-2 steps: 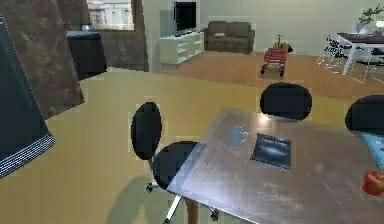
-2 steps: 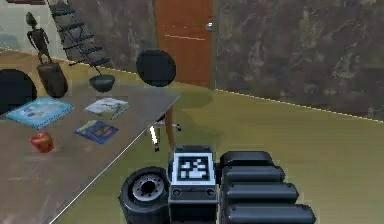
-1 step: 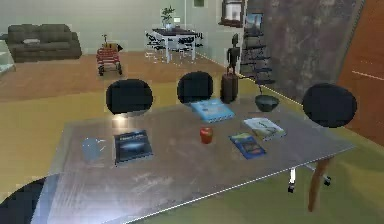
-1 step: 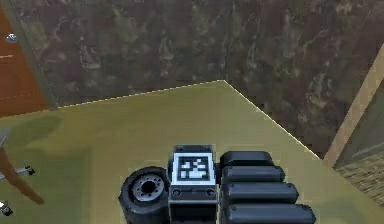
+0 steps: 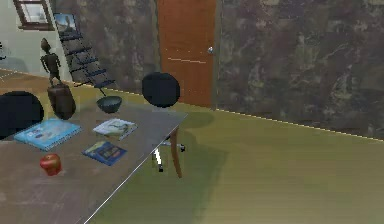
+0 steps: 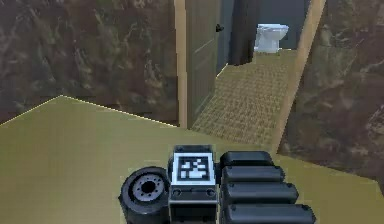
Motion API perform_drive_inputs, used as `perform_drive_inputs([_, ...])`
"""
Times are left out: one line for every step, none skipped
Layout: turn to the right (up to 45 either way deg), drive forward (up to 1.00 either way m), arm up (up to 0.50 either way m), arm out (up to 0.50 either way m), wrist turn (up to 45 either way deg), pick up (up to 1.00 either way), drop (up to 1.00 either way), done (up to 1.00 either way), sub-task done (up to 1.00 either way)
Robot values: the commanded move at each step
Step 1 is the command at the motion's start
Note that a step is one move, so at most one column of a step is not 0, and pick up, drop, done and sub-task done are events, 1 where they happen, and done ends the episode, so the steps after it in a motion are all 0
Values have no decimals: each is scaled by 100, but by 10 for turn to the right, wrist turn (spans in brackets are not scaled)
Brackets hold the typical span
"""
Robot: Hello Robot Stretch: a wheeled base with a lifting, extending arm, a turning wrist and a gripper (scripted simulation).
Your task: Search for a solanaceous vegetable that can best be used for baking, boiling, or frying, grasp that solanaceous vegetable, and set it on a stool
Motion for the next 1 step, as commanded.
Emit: perform_drive_inputs([180, 0, 0, 0, 0, 0, 0, 0, 0])
